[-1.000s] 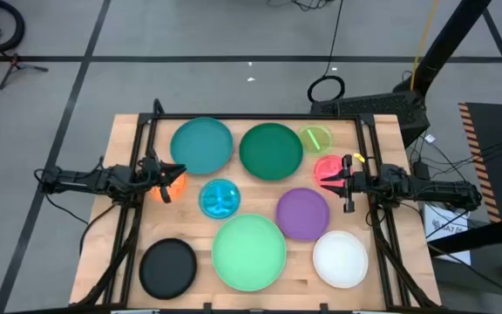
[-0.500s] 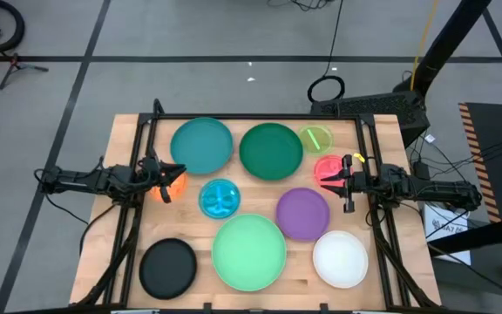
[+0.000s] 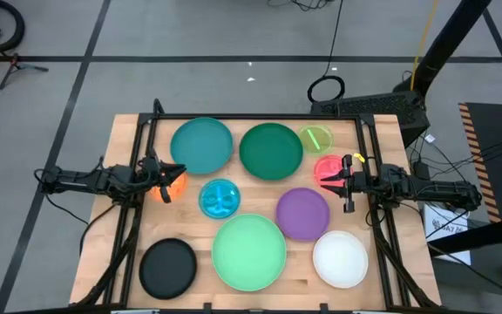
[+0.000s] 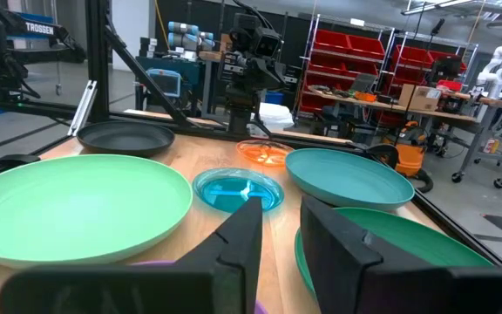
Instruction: Stack plastic plates
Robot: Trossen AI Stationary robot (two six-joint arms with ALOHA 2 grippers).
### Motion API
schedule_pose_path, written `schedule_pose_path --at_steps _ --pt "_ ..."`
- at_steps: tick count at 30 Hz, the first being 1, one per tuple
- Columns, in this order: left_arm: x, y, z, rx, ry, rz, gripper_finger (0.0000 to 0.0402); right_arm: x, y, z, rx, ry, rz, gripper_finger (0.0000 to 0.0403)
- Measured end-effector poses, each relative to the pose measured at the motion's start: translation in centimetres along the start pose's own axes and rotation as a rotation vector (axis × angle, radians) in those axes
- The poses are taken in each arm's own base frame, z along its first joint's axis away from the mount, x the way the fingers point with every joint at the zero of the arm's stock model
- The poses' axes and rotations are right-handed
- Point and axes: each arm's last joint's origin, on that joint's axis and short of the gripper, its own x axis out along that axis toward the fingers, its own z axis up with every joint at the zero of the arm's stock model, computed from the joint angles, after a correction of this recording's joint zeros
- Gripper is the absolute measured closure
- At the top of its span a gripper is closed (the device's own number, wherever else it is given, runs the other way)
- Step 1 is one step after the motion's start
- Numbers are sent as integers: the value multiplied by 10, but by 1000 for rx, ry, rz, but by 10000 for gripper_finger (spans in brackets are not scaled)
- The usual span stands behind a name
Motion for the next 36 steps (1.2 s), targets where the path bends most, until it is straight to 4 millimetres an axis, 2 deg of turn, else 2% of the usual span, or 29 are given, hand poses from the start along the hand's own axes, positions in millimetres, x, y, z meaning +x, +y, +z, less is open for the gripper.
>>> schedule_pose_path --at_steps 32,34,36 --pt "0 0 0 25 -1 0 344 0 0 0 1 0 0 328" --pt "0 0 1 33 -8 -1 344 0 0 0 60 1 2 328" --pt "0 -1 6 -39 -61 -7 344 0 0 0 276 0 10 328"
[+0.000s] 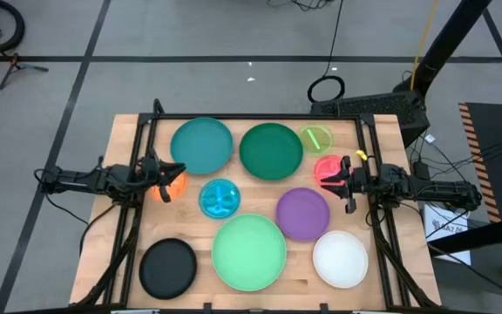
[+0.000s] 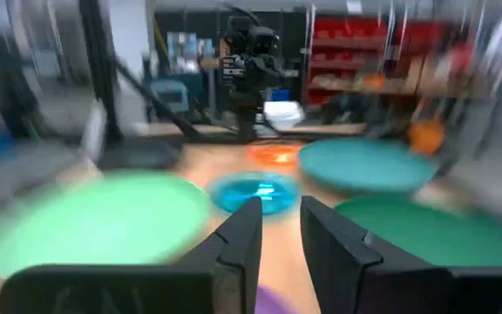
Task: Stack plastic plates
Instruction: Stack the large green plate on top of the large blue plate
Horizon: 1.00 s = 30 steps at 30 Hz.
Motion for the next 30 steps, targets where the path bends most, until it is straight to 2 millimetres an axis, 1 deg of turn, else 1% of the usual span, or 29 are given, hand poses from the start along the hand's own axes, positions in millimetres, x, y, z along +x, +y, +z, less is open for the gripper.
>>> schedule_pose_path --at_steps 2,4,7,10,12,15,21,26,30 --pt "0 -1 6 -102 -57 -9 344 0 -1 1 180 -17 -35 328" --pt "-1 -1 13 -181 -120 -21 344 0 -4 3 245 -59 -135 328" --pt "-3 -1 23 -241 -216 -38 344 -1 -6 5 234 -90 -204 329" --pt "-5 -1 33 -186 -317 -26 344 0 -6 10 216 -132 -232 334" --pt "-7 0 38 -152 -361 -18 344 -1 -5 20 218 -182 -236 340" --pt "-10 0 44 -173 -427 -22 344 0 -4 26 219 -170 -239 348" --pt "-9 0 45 -251 -437 -47 344 7 -3 44 209 -191 -241 361" --pt "2 -7 41 -276 -375 -84 344 14 -3 60 171 -174 -325 366" --pt "15 -13 39 -275 -351 -85 344 21 -3 66 105 -98 -344 367"
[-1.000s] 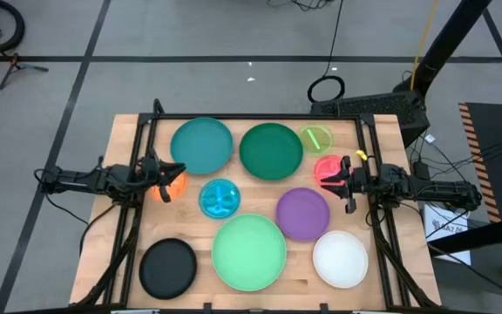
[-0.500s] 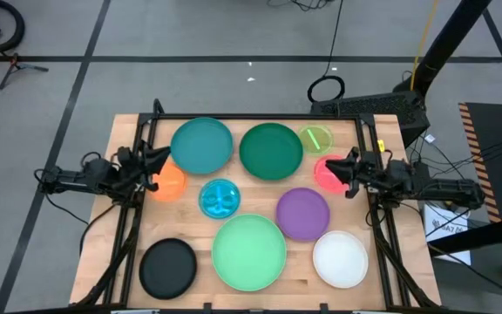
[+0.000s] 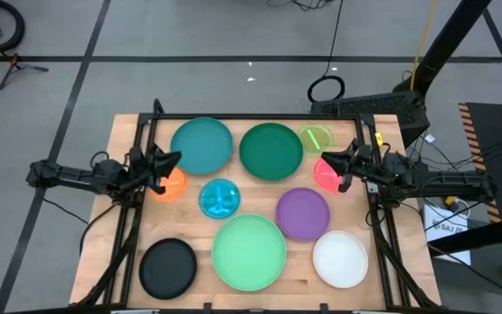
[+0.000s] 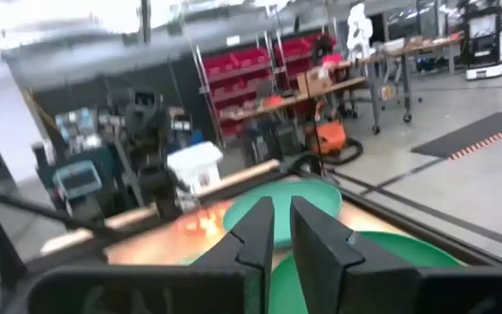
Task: Stack plastic plates
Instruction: Stack the large green plate on top of the large blue plate
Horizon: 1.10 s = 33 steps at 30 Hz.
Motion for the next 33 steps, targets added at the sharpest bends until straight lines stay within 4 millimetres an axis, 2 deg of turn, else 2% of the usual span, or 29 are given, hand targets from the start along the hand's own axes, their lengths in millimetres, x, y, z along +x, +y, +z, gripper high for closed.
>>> schedule_pose_path --at_steps 6,16,22,27,33 --pt "22 -10 -5 8 91 21 344 6 3 4 -67 80 -17 367" --pt "88 -43 -3 187 424 101 344 6 3 4 -100 83 -12 367" --pt "120 -56 -18 312 641 145 344 6 3 4 -120 82 -11 367" --pt "140 -62 -37 359 721 160 344 6 3 6 -147 80 -11 367" --pt "168 -62 -55 484 784 151 344 5 6 20 -153 124 -18 367"
